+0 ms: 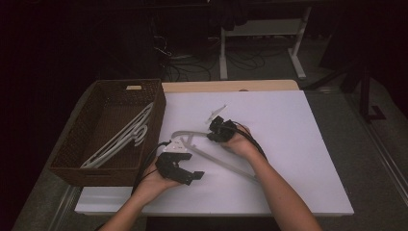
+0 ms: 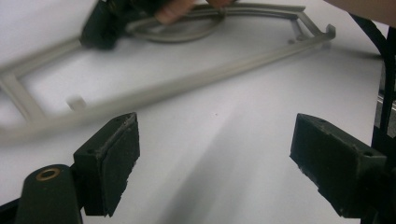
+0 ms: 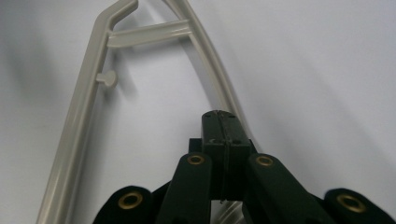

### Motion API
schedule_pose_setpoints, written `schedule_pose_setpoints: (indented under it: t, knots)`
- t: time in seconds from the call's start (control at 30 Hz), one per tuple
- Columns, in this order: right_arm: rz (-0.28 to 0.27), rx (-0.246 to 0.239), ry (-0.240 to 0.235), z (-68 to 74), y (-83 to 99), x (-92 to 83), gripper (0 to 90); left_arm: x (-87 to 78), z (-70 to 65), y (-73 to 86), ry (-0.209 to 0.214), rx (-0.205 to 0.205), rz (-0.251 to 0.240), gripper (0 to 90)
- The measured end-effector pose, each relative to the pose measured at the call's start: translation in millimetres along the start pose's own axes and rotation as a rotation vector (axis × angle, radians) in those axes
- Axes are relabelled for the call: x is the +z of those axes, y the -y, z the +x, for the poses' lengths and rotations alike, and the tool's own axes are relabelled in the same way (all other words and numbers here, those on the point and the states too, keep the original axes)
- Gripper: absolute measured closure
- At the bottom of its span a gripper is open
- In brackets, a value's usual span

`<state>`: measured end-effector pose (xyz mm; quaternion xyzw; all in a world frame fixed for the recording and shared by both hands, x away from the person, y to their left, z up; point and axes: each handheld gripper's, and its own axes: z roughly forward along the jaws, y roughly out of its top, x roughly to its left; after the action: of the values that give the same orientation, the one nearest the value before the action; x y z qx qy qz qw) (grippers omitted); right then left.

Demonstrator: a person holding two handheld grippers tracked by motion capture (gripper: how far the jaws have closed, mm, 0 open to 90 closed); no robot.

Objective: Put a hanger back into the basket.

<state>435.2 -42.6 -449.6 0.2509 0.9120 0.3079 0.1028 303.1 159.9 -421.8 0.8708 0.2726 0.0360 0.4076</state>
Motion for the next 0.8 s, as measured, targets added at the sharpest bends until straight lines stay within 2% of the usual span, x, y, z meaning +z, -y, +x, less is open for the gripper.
schedule_pose_setpoints:
  t: [0.23, 0.33, 0.47, 0.57, 0.7, 0.8]
  knots:
    - [0.043, 0.065, 0.137, -40.4, 1.1, -0.8, 88.9, 0.9, 0.1, 0.4, 0.002, 0.0, 0.006, 15.7]
    - [0.047, 0.09, 0.165, -52.9, 4.3, -2.5, 88.9, 1.7, 0.4, 0.6, 0.003, 0.0, 0.006, 15.7]
    - [0.001, 0.144, 0.129, -58.3, 10.8, -16.5, 88.8, 1.3, 0.8, 0.8, 0.004, -0.002, 0.005, 15.7]
    - [-0.03, 0.151, 0.122, -57.0, 18.1, -37.9, 88.8, 1.8, 2.0, 1.2, -0.001, -0.007, 0.005, 15.7]
    - [-0.059, 0.174, 0.113, -53.7, 39.0, -67.6, 88.8, 2.1, 2.2, 1.1, -0.002, -0.006, 0.001, 15.7]
    - [-0.046, 0.181, 0.121, -48.6, 59.3, -86.0, 88.8, 2.6, 2.6, 1.4, -0.008, -0.007, 0.002, 15.7]
